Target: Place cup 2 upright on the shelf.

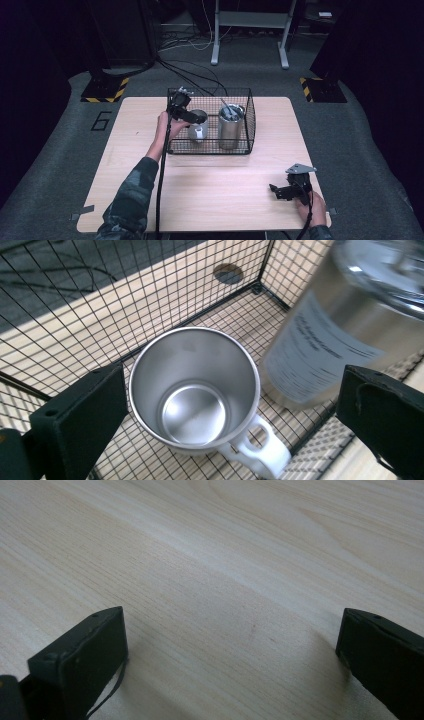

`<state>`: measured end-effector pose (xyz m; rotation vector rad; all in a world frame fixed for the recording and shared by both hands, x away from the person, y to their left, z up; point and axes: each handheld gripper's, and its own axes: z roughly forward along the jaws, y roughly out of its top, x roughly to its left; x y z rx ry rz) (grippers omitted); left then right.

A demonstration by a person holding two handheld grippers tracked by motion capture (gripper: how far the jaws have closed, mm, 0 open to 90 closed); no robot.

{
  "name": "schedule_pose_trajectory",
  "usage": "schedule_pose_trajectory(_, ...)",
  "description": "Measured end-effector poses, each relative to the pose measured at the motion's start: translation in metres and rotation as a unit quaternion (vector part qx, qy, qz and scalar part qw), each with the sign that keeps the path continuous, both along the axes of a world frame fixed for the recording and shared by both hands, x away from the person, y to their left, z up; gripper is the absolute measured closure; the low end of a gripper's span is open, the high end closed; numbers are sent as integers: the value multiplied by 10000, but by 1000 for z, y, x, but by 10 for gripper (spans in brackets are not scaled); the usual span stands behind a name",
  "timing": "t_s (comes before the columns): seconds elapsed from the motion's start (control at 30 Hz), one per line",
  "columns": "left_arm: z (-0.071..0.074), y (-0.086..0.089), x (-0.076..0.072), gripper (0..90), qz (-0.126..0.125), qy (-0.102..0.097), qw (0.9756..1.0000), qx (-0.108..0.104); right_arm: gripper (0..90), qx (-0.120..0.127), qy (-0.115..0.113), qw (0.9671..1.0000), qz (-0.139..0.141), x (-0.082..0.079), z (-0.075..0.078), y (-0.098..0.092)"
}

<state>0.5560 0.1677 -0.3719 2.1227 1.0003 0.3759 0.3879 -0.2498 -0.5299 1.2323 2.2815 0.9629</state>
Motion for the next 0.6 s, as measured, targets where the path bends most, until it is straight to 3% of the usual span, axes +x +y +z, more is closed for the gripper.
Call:
schedule_pose_trajectory(0.1, 2, 0, -5, 3, -30, -71, 10000, 16, 0, -1, 0, 10000, 0, 0, 0, 0)
schedule_pose_trajectory(0.2, 8, 2, -26, 3, -190, -280, 9994, 8, 0, 1, 2, 10000, 0, 0, 0, 0)
schedule_pose_trajectory(0.23, 8, 2, -26, 3, -190, -280, 9994, 8, 0, 3, 3, 10000, -4, 0, 0, 0)
schedule_pose_trajectory(0.3, 11, 2, -40, 3, -315, -343, 9989, -15, 0, 3, 4, 10000, -1, 0, 0, 0)
schedule_pose_trajectory(0.37, 14, 3, -52, 3, -378, -522, 9979, 36, 0, 1, 5, 10000, -2, 0, 0, 0)
schedule_pose_trajectory(0.4, 14, 3, -52, 3, -378, -522, 9979, 36, 0, 1, 5, 10000, -2, 0, 0, 0)
schedule_pose_trajectory(0.6, 13, 8, -85, 6, -510, -737, 9959, 75, 0, -1, 1, 10000, -1, 0, 0, 0)
